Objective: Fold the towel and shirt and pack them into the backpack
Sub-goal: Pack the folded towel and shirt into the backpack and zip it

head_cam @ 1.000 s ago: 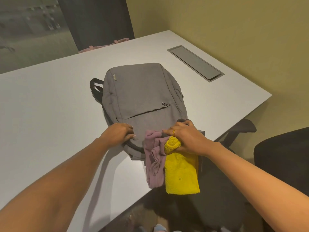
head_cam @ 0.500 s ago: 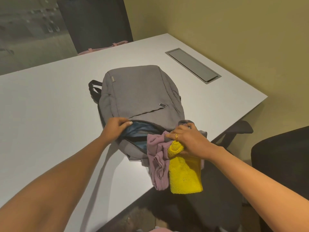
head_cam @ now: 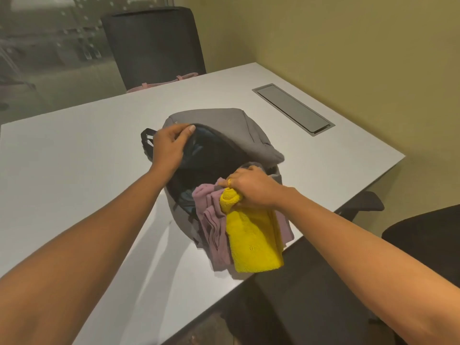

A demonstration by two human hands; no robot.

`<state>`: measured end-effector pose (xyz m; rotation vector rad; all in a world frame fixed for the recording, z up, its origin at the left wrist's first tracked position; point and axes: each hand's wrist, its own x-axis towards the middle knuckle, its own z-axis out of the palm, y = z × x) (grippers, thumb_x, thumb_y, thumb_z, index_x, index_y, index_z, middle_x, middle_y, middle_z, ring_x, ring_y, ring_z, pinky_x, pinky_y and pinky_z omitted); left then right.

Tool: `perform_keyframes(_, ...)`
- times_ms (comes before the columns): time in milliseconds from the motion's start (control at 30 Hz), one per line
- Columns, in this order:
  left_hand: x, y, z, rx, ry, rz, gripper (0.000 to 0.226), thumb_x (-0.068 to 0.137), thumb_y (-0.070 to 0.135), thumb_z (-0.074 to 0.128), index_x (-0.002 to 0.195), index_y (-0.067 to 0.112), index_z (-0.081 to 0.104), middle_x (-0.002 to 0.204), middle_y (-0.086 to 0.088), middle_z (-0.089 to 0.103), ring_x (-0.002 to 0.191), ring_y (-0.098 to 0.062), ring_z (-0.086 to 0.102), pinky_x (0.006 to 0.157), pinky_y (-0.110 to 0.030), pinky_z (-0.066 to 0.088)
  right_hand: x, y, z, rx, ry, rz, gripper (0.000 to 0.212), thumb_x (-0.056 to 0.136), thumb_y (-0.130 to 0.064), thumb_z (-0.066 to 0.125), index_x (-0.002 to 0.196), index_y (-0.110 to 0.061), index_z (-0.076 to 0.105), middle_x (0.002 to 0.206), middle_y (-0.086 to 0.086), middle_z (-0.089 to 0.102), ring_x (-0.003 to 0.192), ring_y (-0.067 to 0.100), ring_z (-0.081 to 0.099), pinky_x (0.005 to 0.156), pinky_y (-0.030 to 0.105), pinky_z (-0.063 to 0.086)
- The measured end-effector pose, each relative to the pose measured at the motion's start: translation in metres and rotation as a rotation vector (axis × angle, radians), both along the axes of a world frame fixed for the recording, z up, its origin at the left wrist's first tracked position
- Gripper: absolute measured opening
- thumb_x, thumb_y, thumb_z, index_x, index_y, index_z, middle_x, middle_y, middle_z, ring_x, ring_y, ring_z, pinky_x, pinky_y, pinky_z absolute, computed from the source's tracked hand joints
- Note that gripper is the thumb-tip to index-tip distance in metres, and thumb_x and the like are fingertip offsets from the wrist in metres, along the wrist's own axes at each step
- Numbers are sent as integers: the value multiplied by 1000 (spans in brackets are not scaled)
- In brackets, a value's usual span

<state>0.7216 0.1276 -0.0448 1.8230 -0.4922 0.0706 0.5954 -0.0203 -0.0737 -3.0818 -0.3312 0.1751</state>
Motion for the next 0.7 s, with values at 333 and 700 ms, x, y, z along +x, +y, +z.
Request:
perform_keyframes(333, 21, 1, -10, 94, 108, 115, 31, 93, 21, 53, 113, 1, 65, 111, -16, 67, 104, -28, 61, 88, -28, 46, 6, 11, -57, -135, -215, -267, 60, 86, -34, 62, 139, -20, 37, 145, 9, 39, 134, 27, 35, 105, 55, 32)
perform_keyframes(700, 34, 5, -43, 193, 228, 154, 32, 94, 23, 51, 113, 1, 65, 111, -19, 66, 103, -33, 60, 85, -25, 42, -56, 4, -89, 583, -356, -893, 74, 74, -57, 62, 134, -18, 41, 142, 6, 39, 130, 24, 36, 106, 45, 33)
